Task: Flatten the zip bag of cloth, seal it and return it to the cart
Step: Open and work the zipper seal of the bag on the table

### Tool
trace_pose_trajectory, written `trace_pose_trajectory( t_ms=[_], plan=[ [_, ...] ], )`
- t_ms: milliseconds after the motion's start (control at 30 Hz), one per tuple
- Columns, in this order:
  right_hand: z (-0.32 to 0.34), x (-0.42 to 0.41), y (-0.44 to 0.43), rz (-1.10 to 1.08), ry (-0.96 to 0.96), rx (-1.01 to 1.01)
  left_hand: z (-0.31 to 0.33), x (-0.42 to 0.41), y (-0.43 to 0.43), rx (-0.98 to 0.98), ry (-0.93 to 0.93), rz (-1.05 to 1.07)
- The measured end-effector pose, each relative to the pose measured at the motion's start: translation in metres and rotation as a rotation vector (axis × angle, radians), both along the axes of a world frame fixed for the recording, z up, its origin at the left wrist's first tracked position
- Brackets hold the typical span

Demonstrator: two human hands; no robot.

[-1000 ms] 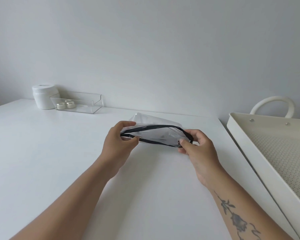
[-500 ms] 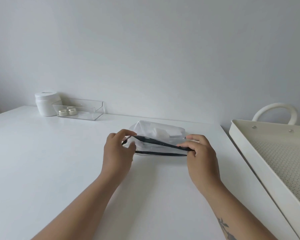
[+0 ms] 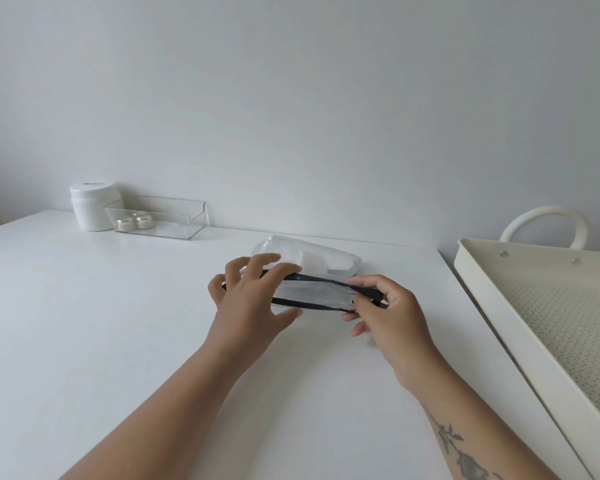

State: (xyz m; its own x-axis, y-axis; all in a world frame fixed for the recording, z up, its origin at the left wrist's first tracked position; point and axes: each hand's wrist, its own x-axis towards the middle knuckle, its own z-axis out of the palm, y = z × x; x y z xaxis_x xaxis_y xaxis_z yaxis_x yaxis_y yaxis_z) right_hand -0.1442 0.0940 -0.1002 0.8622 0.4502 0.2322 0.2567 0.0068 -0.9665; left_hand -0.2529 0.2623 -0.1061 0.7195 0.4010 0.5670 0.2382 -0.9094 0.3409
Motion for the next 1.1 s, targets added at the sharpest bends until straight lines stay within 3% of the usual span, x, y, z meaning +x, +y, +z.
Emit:
trace_pose_trajectory(
  t_ms=[133, 367, 733, 1100],
  plan=[
    [0.004, -0.003, -0.002, 0.067, 0.047, 0.035, 0.002, 0.0, 0.001, 0.026, -0.079, -0.039],
    [0.005, -0.002, -0.004, 0.164, 0.121, 0.059, 0.005, 0.001, -0.005, 0.093, -0.036, -0.131],
    [-0.001, 0.004, -0.006, 0.353, 0.074, -0.123, 0.007, 0.001, 0.001, -0.073, -0.115, -0.166],
    [-0.015, 0.023, -0.01, -0.072, -0.37, -0.356, 0.007, 0.0, -0.002, -0.138, -0.179, -0.193]
  ],
)
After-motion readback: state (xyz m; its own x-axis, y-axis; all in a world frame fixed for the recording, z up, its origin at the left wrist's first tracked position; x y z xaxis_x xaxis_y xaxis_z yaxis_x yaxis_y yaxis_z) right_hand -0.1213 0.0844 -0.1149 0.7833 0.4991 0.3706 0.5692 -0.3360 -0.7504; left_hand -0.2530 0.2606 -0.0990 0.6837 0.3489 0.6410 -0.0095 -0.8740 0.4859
